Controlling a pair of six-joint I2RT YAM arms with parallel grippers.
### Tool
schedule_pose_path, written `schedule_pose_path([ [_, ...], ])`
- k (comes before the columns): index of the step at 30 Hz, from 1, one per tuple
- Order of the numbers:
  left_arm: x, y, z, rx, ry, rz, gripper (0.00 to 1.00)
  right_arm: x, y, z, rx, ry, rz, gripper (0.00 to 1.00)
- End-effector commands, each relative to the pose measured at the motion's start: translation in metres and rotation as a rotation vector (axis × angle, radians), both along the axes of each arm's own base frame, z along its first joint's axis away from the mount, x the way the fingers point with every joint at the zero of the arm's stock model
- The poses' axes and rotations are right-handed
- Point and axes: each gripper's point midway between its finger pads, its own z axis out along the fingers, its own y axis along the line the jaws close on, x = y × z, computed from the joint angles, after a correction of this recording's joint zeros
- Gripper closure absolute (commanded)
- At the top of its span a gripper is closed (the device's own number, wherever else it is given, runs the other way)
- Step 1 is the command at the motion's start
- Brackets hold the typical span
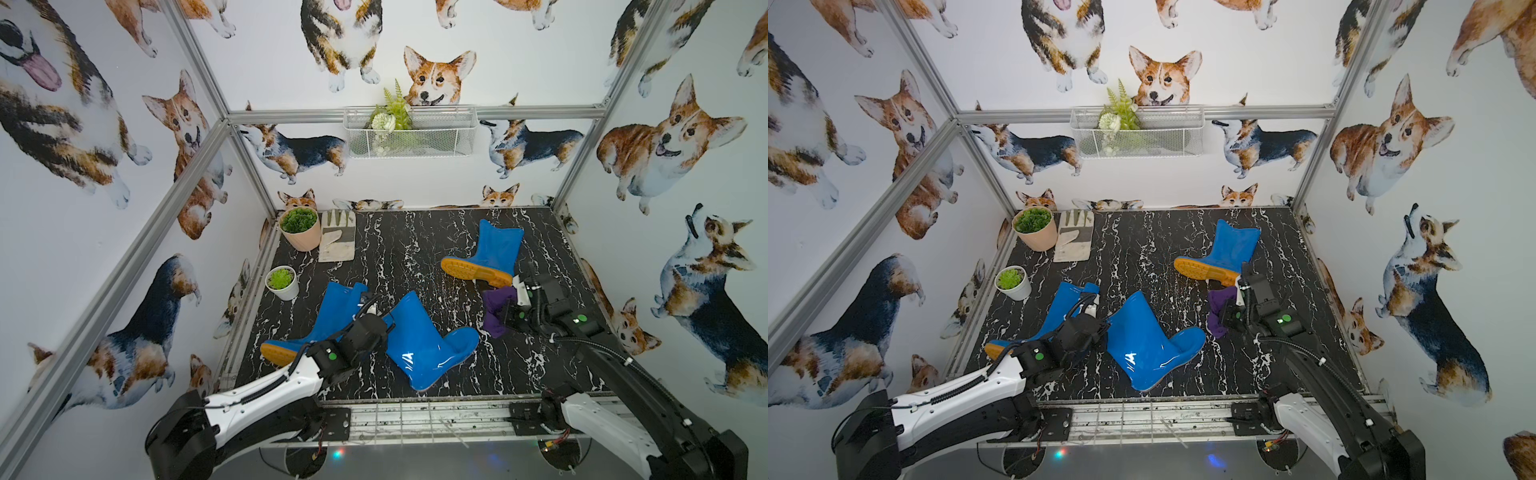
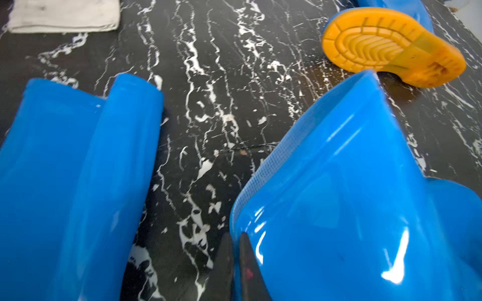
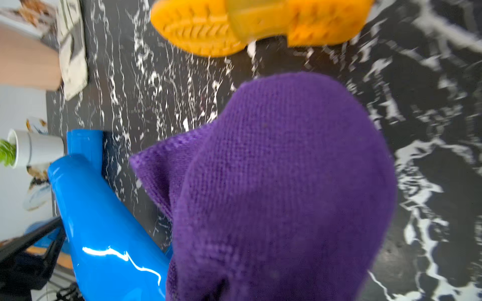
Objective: Wipe the rubber boots with a cloth
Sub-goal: Adjust the rubber boot at the center of the board.
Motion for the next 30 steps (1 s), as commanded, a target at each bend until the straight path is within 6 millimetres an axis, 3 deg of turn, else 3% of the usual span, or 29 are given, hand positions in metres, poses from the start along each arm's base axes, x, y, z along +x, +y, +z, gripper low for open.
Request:
schedule_pose_path([
  [1,-0.005,0.022,-0.009,-0.032,0.016,0.115,1.00,0.012,0.021,-0.004,0.003,-0.024,-0.016,1.00],
  [7,-0.016,0.023,-0.028,-0.074,0.074,0.107,1.00,0.009,0.064,-0.026,-0.061,0.052,0.094,1.00],
  [14,-0.018,0.009,-0.035,-0.097,0.125,0.075,1.00,-0.016,0.086,-0.039,-0.109,0.105,0.179,1.00],
  [18,-0.019,0.009,-0.043,-0.072,0.164,0.097,1.00,-0.037,0.078,-0.036,-0.154,0.108,0.198,1.00],
  [23,-0.014,0.024,-0.046,0.022,0.195,0.176,1.00,-0.057,0.046,-0.017,-0.161,0.065,0.148,1.00],
  [27,0.009,0.036,-0.022,0.069,0.163,0.197,1.00,-0.064,0.034,-0.008,-0.168,0.045,0.154,1.00],
  [30,0.032,0.042,-0.001,0.033,0.130,0.178,1.00,-0.064,0.044,-0.014,-0.167,0.067,0.195,1.00],
])
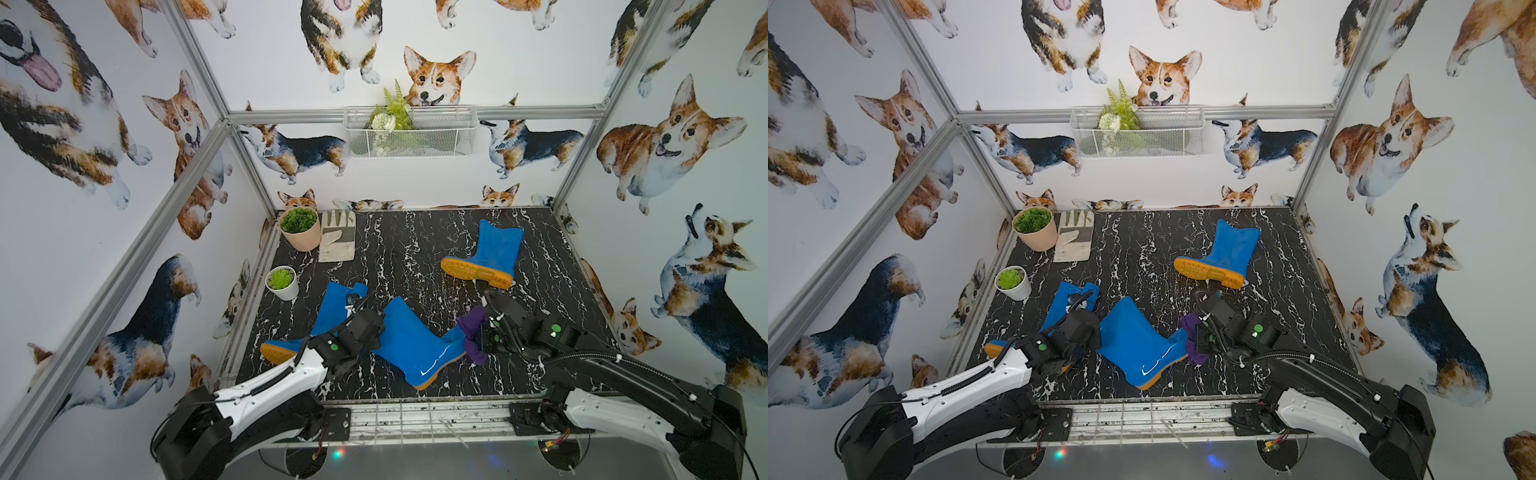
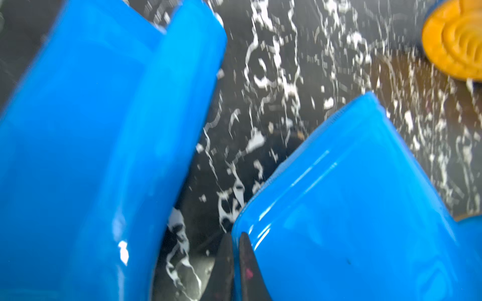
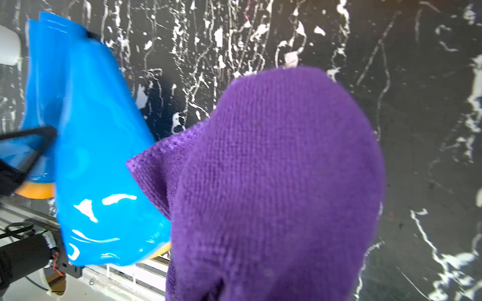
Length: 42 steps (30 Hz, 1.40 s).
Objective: Wipe the rubber boots with a cloth
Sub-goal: Adjust the rubber boot at the center of the board.
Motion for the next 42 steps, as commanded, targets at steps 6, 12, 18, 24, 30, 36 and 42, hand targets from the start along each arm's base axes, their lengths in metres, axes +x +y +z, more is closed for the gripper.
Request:
schedule_pose_path([
  [6,0.044,0.020,0.007,0.060,0.025,-0.061,1.00,0.004,0.053,-0.026,-0.053,0.063,0.134,1.00],
  [12,0.051,0.021,-0.013,0.045,0.071,-0.060,1.00,0.022,0.095,-0.044,-0.101,0.094,0.217,1.00],
  [18,0.053,-0.011,-0.007,-0.054,0.081,-0.101,1.00,0.086,0.053,-0.047,-0.132,0.110,0.009,1.00],
  [24,0.042,-0.061,-0.014,-0.053,0.090,-0.120,1.00,0.149,0.005,-0.029,-0.119,0.090,-0.104,1.00],
  [30,0.035,-0.071,-0.011,-0.037,0.113,-0.114,0.88,0.174,-0.026,0.016,-0.129,-0.004,-0.144,1.00],
  [36,0.012,-0.046,0.010,-0.060,0.100,-0.143,0.42,0.146,-0.031,0.026,-0.127,-0.022,-0.141,1.00],
  [42,-0.001,-0.017,0.016,-0.249,0.138,-0.177,0.38,0.116,0.010,0.052,-0.147,-0.118,-0.046,1.00],
])
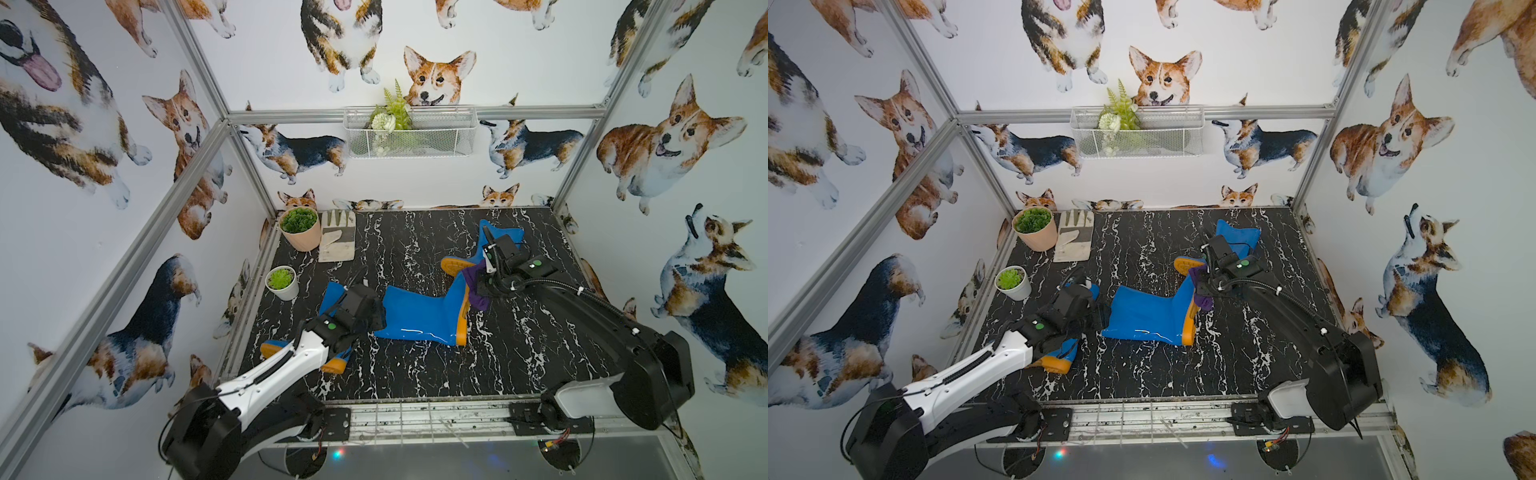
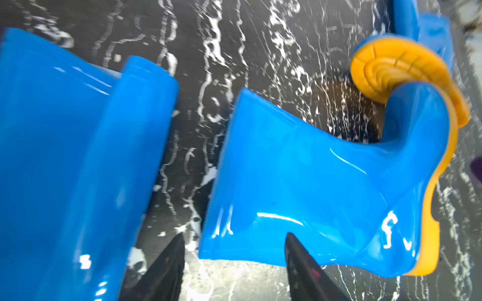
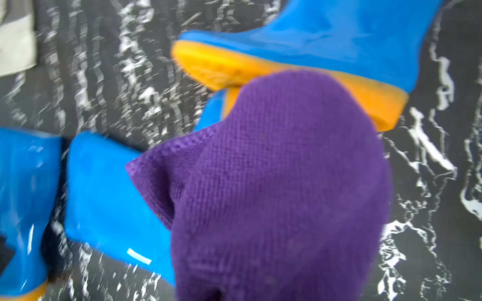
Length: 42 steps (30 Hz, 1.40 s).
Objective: Wipe the rubber boots with a cloth
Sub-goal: Adjust the rubber boot at the center of the board, then wipe the dirt off the rubber boot.
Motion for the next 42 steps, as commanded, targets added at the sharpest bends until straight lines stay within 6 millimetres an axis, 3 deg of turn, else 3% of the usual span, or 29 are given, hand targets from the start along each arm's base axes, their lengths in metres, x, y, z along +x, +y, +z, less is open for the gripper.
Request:
schedule_pose_path([
  [1,-0.017,0.005,-0.007,-0.101,0.079,-0.085,0.38,-0.016,0.031,0.009,-0.016,-0.036,0.052,1.00],
  [5,-0.012,-0.009,-0.012,-0.161,0.102,-0.167,0.39,-0.029,0.089,-0.016,-0.003,0.020,0.175,1.00],
  [9,0.002,-0.023,-0.024,-0.183,0.137,-0.207,0.39,-0.040,0.112,-0.048,-0.029,0.106,0.228,1.00],
  [13,0.020,-0.036,-0.038,-0.241,0.151,-0.208,0.39,-0.048,0.103,-0.069,-0.052,0.146,0.226,1.00],
  [17,0.028,-0.042,-0.059,-0.263,0.179,-0.194,0.39,-0.058,0.072,-0.086,-0.081,0.198,0.181,1.00],
  [22,0.025,-0.055,-0.067,-0.351,0.193,-0.187,0.40,-0.062,0.041,-0.084,-0.063,0.186,0.113,1.00],
  [24,0.020,-0.065,-0.068,-0.397,0.214,-0.200,0.45,-0.059,0.040,-0.076,-0.032,0.166,0.104,1.00],
  [25,0.017,-0.070,-0.068,-0.437,0.230,-0.195,0.52,-0.056,0.043,-0.070,-0.021,0.155,0.107,1.00],
  [29,0.002,-0.069,-0.074,-0.477,0.236,-0.155,0.76,-0.042,0.064,-0.051,0.018,0.128,0.132,1.00],
  [32,-0.009,-0.070,-0.074,-0.488,0.245,-0.150,0.78,-0.033,0.091,-0.042,0.018,0.117,0.187,1.00],
  [35,-0.015,-0.066,-0.075,-0.514,0.244,-0.118,0.70,-0.032,0.125,-0.044,0.011,0.129,0.256,1.00],
  [38,-0.020,-0.063,-0.074,-0.522,0.248,-0.101,0.54,-0.033,0.160,-0.053,0.018,0.155,0.311,1.00],
  [40,-0.022,-0.061,-0.072,-0.515,0.248,-0.095,0.47,-0.033,0.174,-0.059,0.022,0.172,0.330,1.00],
  [42,-0.025,-0.059,-0.070,-0.512,0.246,-0.088,0.46,-0.034,0.186,-0.065,0.025,0.193,0.343,1.00],
])
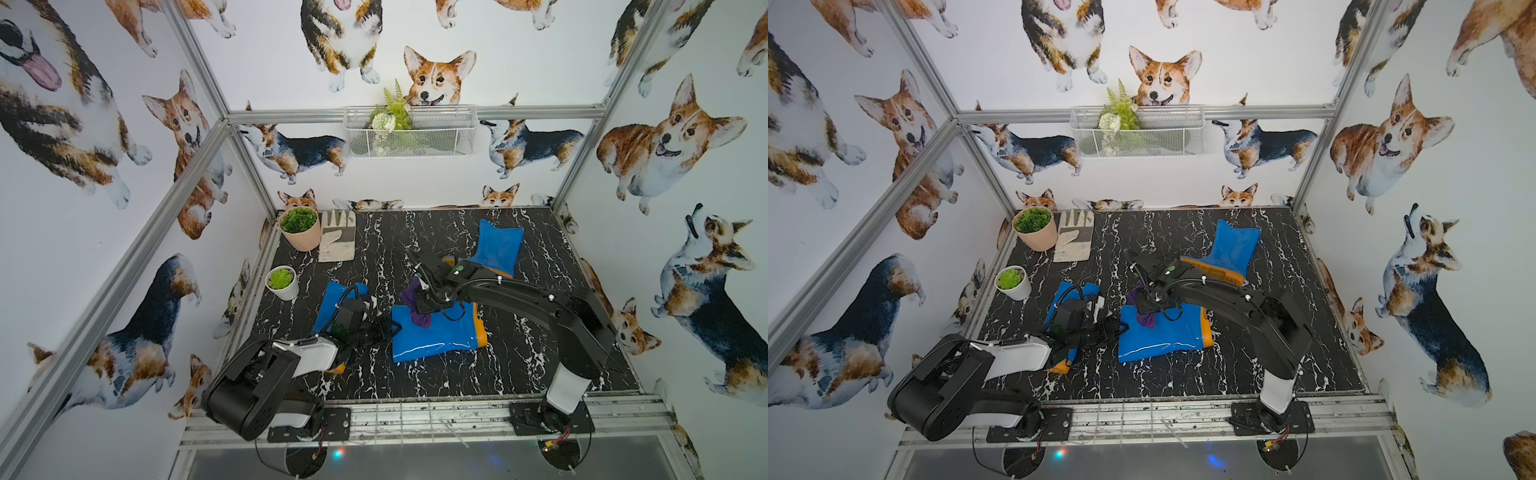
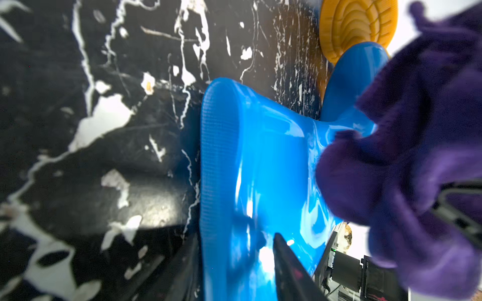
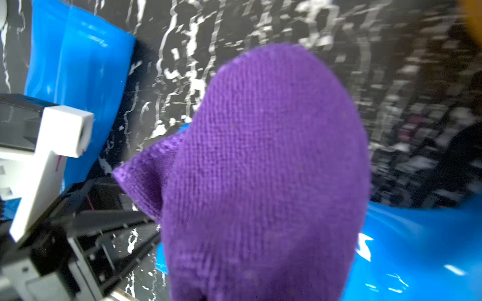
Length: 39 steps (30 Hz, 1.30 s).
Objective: Wipe the rubber boots with a cloth
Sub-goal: Wipe the dirt off the rubber boot.
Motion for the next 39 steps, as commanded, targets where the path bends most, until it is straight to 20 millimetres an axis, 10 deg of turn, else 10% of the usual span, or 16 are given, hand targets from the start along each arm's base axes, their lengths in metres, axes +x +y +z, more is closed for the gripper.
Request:
schedule_pose_path([
  [1,-0.005,0.006,0.002,0.004,0.024,0.038,0.46,-0.003,0.018,-0.006,0.010,0.043,0.030,1.00],
  [19,-0.015,-0.021,0.008,-0.103,0.071,-0.002,0.57,0.006,0.025,-0.005,0.025,0.016,0.013,1.00],
  [27,-0.010,-0.029,0.004,-0.163,0.078,0.011,0.95,0.004,0.048,-0.028,0.057,0.081,0.085,1.00],
  [33,-0.014,-0.018,0.000,-0.062,0.067,0.002,1.00,0.021,-0.020,-0.061,-0.029,0.163,-0.042,1.00],
  [39,-0.015,0.005,0.001,0.084,0.026,0.037,1.00,0.023,-0.119,-0.041,-0.103,0.121,-0.193,1.00],
])
